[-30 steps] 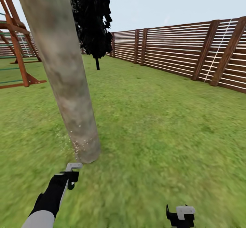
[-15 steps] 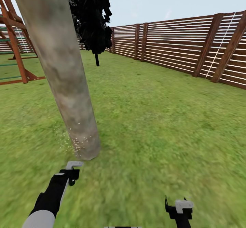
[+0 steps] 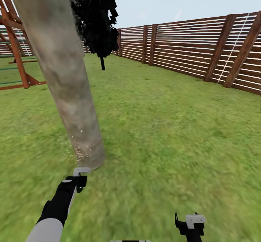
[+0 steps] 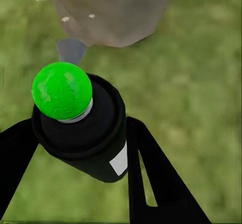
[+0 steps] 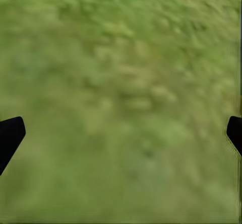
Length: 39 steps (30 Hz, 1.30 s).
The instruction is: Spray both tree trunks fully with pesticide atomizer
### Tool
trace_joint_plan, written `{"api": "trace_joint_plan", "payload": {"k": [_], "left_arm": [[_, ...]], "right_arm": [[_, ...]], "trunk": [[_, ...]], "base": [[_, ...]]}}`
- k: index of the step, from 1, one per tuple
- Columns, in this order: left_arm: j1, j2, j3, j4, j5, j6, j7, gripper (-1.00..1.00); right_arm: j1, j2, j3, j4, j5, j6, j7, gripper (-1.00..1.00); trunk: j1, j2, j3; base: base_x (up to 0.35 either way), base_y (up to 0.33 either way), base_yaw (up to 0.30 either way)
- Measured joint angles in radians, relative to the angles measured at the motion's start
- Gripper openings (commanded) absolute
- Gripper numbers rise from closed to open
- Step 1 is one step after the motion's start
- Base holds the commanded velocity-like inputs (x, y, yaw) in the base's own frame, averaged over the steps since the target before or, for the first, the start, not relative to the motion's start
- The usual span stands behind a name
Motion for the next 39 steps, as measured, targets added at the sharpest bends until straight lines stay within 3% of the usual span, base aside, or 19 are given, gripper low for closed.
{"api": "trace_joint_plan", "payload": {"k": [2,6,7,9,12,17,20,22,25,27,28,31,33,36,38,39], "left_arm": [[0.001,0.004,0.003,0.003,-0.001,0.001,0.026,-1.00],[0.001,0.070,0.076,0.075,-0.004,-0.001,0.036,-1.00],[0.002,0.072,0.087,0.094,-0.001,-0.003,0.036,-1.00],[-0.006,0.033,0.091,0.111,0.003,-0.030,0.041,-1.00],[-0.014,0.020,0.091,0.112,-0.001,-0.032,0.042,-1.00],[-0.011,0.030,0.089,0.112,-0.009,-0.031,0.042,-1.00],[-0.004,0.059,0.095,0.112,-0.012,-0.031,0.043,-1.00],[-0.001,0.061,0.087,0.112,-0.011,-0.030,0.042,-1.00],[-0.012,0.032,0.059,0.113,-0.002,-0.003,0.041,-1.00],[-0.044,-0.007,0.036,0.111,0.001,0.096,0.041,-1.00],[-0.063,-0.013,0.032,0.111,-0.003,0.127,0.041,-1.00],[-0.089,-0.004,0.028,0.106,-0.012,0.149,0.039,-1.00],[-0.091,0.017,0.028,0.099,-0.015,0.149,0.039,-1.00],[-0.094,0.008,0.018,0.098,-0.005,0.150,0.039,-1.00],[-0.117,-0.005,-0.053,0.097,0.002,0.150,0.040,-1.00],[-0.144,-0.010,-0.069,0.096,0.000,0.152,0.040,-1.00]], "right_arm": [[0.000,0.001,0.000,0.000,0.000,0.000,0.000,1.00],[0.000,0.000,0.000,0.000,-0.001,0.000,-0.001,1.00],[0.000,0.000,0.000,0.000,-0.001,0.000,-0.001,1.00],[0.000,0.000,0.000,0.001,0.000,0.000,-0.001,1.00],[0.000,0.000,0.000,0.001,0.000,0.000,-0.001,1.00],[0.000,-0.001,0.000,0.002,0.000,0.000,-0.001,1.00],[0.000,-0.001,0.000,0.002,0.000,0.000,-0.001,1.00],[0.000,-0.001,0.000,0.002,0.000,0.000,-0.001,1.00],[0.000,-0.001,0.000,0.002,0.000,0.000,-0.001,1.00],[0.000,-0.001,0.000,0.002,0.000,0.000,-0.001,1.00],[0.000,-0.001,0.000,0.002,0.000,0.000,-0.001,1.00],[0.000,-0.001,0.000,0.002,0.000,0.000,-0.001,1.00],[0.000,-0.001,0.000,0.002,0.000,0.000,-0.001,1.00],[0.000,-0.001,0.000,0.002,0.000,0.000,-0.001,1.00],[0.000,-0.001,0.000,0.002,0.000,0.000,-0.001,1.00],[0.000,-0.001,0.000,0.002,0.000,0.000,-0.001,1.00]], "trunk": [[0.000,0.000,0.000],[0.000,0.000,0.000],[0.000,0.000,0.000],[0.000,0.000,0.000],[0.000,0.000,0.000],[0.000,0.000,0.000],[0.000,0.000,0.000],[0.000,0.000,0.000],[0.000,0.000,0.000],[0.000,0.000,0.000],[0.000,0.000,0.000],[0.000,0.000,0.000],[0.000,0.000,0.000],[0.000,0.000,0.000],[0.000,0.000,0.000],[0.000,0.000,0.000]], "base": [[0.000,-0.271,0.000],[0.016,-0.273,0.048],[0.201,-0.217,0.270],[0.223,-0.199,0.275],[0.242,-0.184,0.275],[0.302,-0.076,0.053],[0.101,-0.003,0.001],[0.013,0.000,0.048],[0.002,0.000,0.230],[0.000,0.000,0.123],[0.000,0.000,0.029],[-0.030,0.000,0.009],[-0.289,0.000,0.001],[-0.255,0.000,0.000],[-0.034,0.000,0.000],[-0.010,0.000,0.000]]}}
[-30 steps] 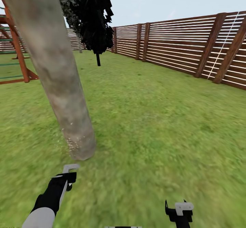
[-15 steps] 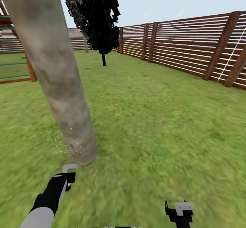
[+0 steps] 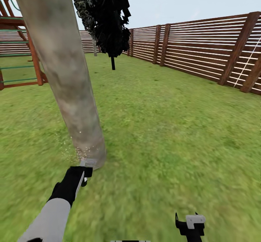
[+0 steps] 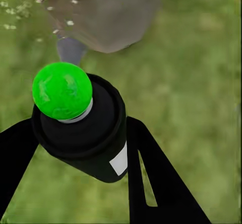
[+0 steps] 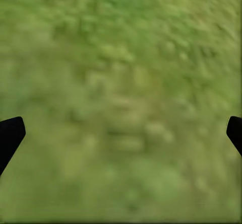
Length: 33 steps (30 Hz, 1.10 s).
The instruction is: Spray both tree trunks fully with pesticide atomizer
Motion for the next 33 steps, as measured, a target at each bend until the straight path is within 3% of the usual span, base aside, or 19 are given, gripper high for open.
{"api": "trace_joint_plan", "payload": {"k": [3,4,6,8,9,10,11,12,16,19,20,21,26,33], "left_arm": [[-0.058,0.006,-0.003,0.000,-0.003,0.049,-0.009,-1.00],[-0.073,0.020,-0.002,0.000,-0.007,0.067,-0.013,-1.00],[-0.082,0.077,0.000,0.000,-0.013,0.080,-0.016,-1.00],[-0.080,0.098,-0.003,0.000,-0.003,0.082,-0.015,-1.00],[-0.082,0.083,-0.009,-0.001,0.007,0.082,-0.014,-1.00],[-0.089,0.031,-0.011,-0.014,-0.015,0.083,-0.012,-1.00],[-0.094,-0.015,-0.012,-0.031,0.014,0.086,-0.013,-1.00],[-0.109,-0.024,-0.012,-0.054,-0.001,0.104,-0.013,-1.00],[-0.131,-0.007,-0.003,-0.137,-0.008,0.156,-0.015,-1.00],[-0.128,0.018,-0.004,-0.178,-0.009,0.210,-0.016,-1.00],[-0.128,0.042,-0.004,-0.183,-0.010,0.227,-0.016,-1.00],[-0.126,0.049,-0.007,-0.183,-0.006,0.229,-0.016,-1.00],[-0.129,0.034,-0.010,-0.184,-0.001,0.227,-0.014,-1.00],[-0.123,0.033,-0.009,-0.226,-0.004,0.227,-0.012,-1.00]], "right_arm": [[0.000,0.000,0.000,0.001,0.000,0.000,0.000,1.00],[0.000,0.000,0.000,0.000,0.000,0.000,0.000,1.00],[0.000,0.000,0.000,0.000,0.000,0.000,0.000,1.00],[0.000,0.000,0.000,0.001,0.000,0.000,0.000,1.00],[0.000,0.000,0.000,0.001,0.000,0.000,0.000,1.00],[0.000,0.000,0.001,0.001,0.000,0.000,0.000,1.00],[0.000,0.000,0.000,0.001,0.000,0.000,0.000,1.00],[0.000,-0.001,0.000,0.001,0.000,0.000,0.000,1.00],[0.000,-0.001,0.000,0.000,0.000,0.000,0.000,1.00],[0.000,-0.001,0.000,0.000,0.000,0.000,0.000,1.00],[0.000,0.000,0.000,-0.001,0.000,0.000,0.000,1.00],[0.000,0.000,0.000,-0.001,0.000,0.000,0.000,1.00],[0.000,0.000,0.000,-0.001,0.000,0.000,0.000,1.00],[0.000,-0.001,0.000,0.000,0.000,0.000,0.000,1.00]], "trunk": [[0.000,0.000,0.000],[0.000,0.000,0.000],[0.000,0.000,0.000],[0.000,0.000,0.000],[0.000,0.000,0.000],[0.000,0.000,0.000],[0.000,0.000,0.000],[0.000,0.000,0.000],[0.000,0.000,0.000],[0.000,0.000,0.000],[0.000,0.000,0.000],[0.000,0.000,0.000],[0.000,0.000,0.000],[0.000,0.000,0.000]], "base": [[-0.003,0.000,0.000],[0.000,0.000,0.000],[0.000,0.000,0.000],[-0.169,0.000,0.000],[-0.048,0.000,0.000],[-0.020,0.000,0.000],[-0.006,0.000,0.000],[-0.002,0.000,0.000],[0.000,0.000,0.000],[0.000,0.000,0.076],[0.000,0.000,0.258],[0.000,0.000,0.270],[0.000,-0.196,0.101],[0.029,-0.267,0.001]]}}
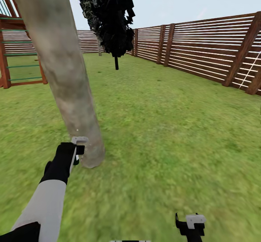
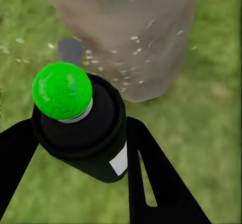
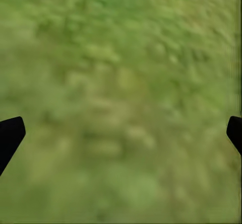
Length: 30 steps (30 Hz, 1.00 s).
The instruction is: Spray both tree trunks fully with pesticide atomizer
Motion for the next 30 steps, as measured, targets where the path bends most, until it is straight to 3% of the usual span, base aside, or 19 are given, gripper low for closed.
{"api": "trace_joint_plan", "payload": {"k": [5,14,25,30], "left_arm": [[0.003,0.000,-0.001,-0.035,0.002,0.000,0.002,-1.00],[0.004,0.000,0.000,-0.034,0.000,0.000,0.006,-1.00],[0.003,0.000,0.001,-0.029,0.001,0.000,0.008,-1.00],[0.003,0.001,0.007,-0.035,-0.001,0.000,0.009,-1.00]], "right_arm": [[0.000,0.000,0.000,0.000,0.000,0.000,0.000,1.00],[0.000,0.001,0.000,0.000,0.000,0.000,0.000,1.00],[0.000,0.001,0.000,0.000,0.000,0.000,0.000,1.00],[0.000,0.002,0.000,0.000,0.000,0.000,0.000,1.00]], "trunk": [[0.000,0.000,0.000],[0.000,0.000,0.000],[0.000,0.000,0.000],[0.000,0.000,0.000]], "base": [[0.105,-0.246,0.039],[0.001,-0.276,0.266],[0.059,-0.276,0.020],[0.000,-0.276,0.238]]}}
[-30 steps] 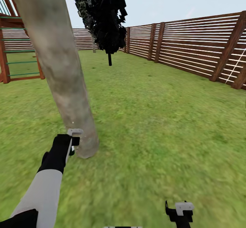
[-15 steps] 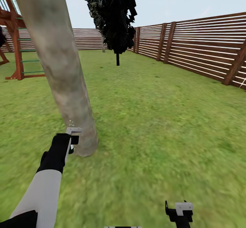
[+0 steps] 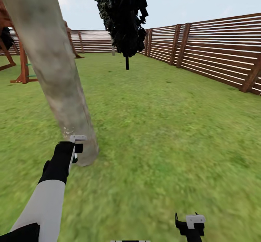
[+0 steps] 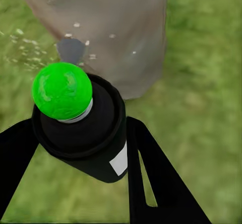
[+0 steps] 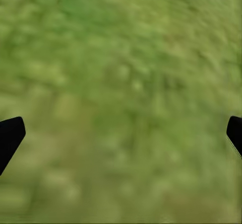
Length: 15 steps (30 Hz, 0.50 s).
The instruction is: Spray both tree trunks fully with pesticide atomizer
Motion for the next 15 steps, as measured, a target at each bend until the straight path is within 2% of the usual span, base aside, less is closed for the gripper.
{"api": "trace_joint_plan", "payload": {"k": [6,12,15], "left_arm": [[0.000,0.001,0.005,0.000,-0.001,0.000,0.005,-1.00],[0.000,0.002,0.005,0.001,-0.002,0.000,0.006,-1.00],[0.000,0.003,0.005,0.001,-0.003,0.000,0.028,-1.00]], "right_arm": [[0.000,0.000,0.000,0.000,0.000,0.000,0.000,1.00],[0.000,-0.001,0.000,0.000,0.000,0.000,0.000,1.00],[0.000,-0.002,0.000,0.000,0.000,0.000,0.000,1.00]], "trunk": [[0.000,0.000,0.000],[0.000,0.000,0.000],[0.000,0.000,0.000]], "base": [[0.056,-0.274,0.256],[0.161,-0.261,0.021],[0.164,-0.260,0.000]]}}
